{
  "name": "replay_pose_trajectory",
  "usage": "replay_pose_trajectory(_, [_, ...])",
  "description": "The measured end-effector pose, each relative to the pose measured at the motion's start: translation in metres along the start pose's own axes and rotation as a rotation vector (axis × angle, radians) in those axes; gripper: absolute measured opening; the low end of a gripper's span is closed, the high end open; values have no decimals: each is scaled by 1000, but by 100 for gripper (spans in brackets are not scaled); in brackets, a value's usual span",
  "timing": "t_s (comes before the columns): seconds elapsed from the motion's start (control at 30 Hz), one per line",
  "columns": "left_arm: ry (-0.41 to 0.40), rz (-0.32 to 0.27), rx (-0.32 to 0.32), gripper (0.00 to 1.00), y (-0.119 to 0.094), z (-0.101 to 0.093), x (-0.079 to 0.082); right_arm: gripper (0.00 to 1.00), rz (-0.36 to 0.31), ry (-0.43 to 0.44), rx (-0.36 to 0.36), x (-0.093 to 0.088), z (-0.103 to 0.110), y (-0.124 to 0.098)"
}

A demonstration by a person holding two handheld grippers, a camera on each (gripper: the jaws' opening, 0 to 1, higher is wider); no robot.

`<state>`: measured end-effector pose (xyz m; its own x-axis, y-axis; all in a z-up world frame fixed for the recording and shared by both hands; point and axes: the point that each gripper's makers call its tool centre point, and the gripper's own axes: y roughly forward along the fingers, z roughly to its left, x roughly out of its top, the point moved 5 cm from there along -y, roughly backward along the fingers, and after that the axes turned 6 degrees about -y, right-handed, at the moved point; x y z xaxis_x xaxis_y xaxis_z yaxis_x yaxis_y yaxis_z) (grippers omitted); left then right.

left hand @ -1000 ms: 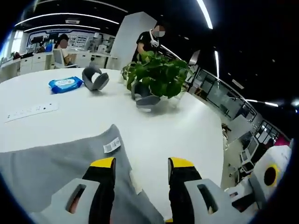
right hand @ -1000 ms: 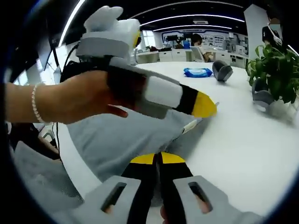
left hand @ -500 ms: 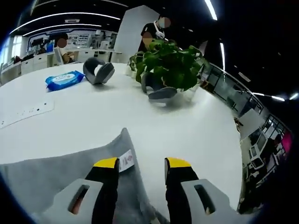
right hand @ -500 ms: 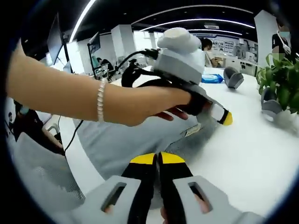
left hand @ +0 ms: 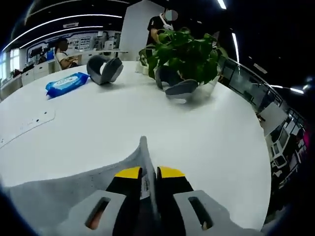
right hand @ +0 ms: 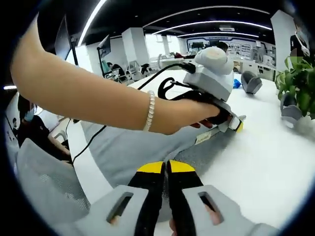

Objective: Fold the towel on the table until its edges align and the towel forms a compact rectangular stack.

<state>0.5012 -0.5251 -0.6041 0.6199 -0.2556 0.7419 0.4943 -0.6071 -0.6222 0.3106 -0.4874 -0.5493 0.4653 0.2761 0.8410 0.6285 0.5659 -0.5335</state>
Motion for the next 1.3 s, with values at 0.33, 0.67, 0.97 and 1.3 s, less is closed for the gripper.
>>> replay_pose_trajectory(0.33, [-50,-45,-31,3,-28,-4,22,0,-37,83,38,3,7,-15])
replay_pose_trajectory(0.67, [-23,-127,-29,3,-57,-15,63,0,-111,159,6,20,-3,-48])
replay_pose_trajectory(0.97, [21,-145,-43,3,-62,-39,88,0,-155,106,-28,39,-8,-73])
replay_pose_trajectory(1.3, [24,-184,-88,3,-71,-63,111,0,-188,88,-78,53,-16,-103])
